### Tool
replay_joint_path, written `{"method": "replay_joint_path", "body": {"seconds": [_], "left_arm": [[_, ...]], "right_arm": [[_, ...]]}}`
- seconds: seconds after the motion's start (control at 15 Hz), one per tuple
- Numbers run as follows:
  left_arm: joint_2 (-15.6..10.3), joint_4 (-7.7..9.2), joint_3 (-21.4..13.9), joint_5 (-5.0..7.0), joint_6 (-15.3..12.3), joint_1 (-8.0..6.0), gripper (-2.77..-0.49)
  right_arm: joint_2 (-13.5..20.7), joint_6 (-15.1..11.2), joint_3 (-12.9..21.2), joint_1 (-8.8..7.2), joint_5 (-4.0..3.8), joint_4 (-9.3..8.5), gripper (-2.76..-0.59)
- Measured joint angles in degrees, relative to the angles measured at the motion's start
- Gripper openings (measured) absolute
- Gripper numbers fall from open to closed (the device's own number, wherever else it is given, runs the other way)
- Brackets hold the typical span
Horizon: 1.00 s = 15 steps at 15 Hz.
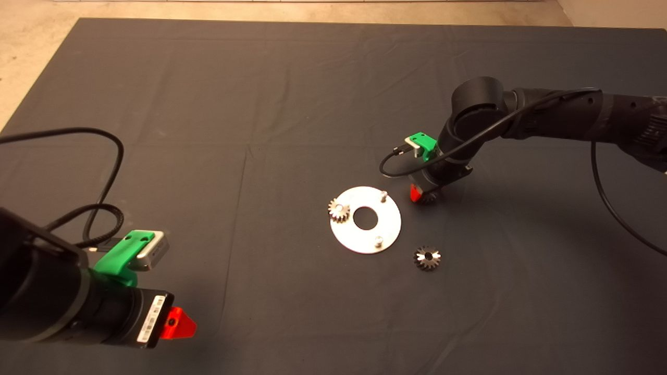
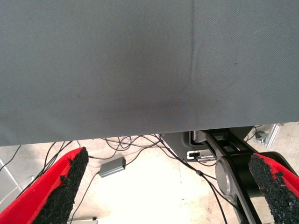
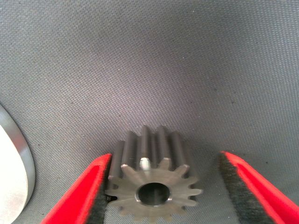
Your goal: Install three planetary gears onto the carrier pins
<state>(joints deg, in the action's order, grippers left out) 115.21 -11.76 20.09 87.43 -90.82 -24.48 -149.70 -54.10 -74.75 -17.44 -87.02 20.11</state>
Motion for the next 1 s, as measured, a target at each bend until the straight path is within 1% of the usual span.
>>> {"method": "replay_joint_path", "body": {"seconds": [0.13, 0.2, 0.4, 0.47, 0.53, 1.0], "left_arm": [[-0.01, 0.0, 0.0, 0.0, 0.0, 0.0, -0.78], [0.0, 0.0, 0.0, 0.0, 0.0, 0.0, -0.78], [-0.02, 0.0, 0.0, 0.0, 0.0, 0.0, -0.78], [-0.02, 0.0, 0.0, 0.0, 0.0, 0.0, -0.78], [-0.01, 0.0, 0.0, 0.0, 0.0, 0.0, -0.78], [0.0, 0.02, 0.0, 0.0, 0.0, 0.0, -0.78]], "right_arm": [[0.0, -0.12, 0.0, 0.0, -0.02, 0.0, -1.83], [0.0, -0.17, 0.0, 0.0, 0.0, 0.0, -1.92], [0.02, -0.2, 0.0, 0.0, -0.02, 0.0, -1.96], [0.02, -0.2, 0.0, 0.02, -0.02, 0.0, -2.08], [0.02, -0.22, 0.0, 0.02, -0.02, 0.0, -2.13], [0.02, -0.22, -0.57, 0.0, 0.06, -0.09, -2.2]]}}
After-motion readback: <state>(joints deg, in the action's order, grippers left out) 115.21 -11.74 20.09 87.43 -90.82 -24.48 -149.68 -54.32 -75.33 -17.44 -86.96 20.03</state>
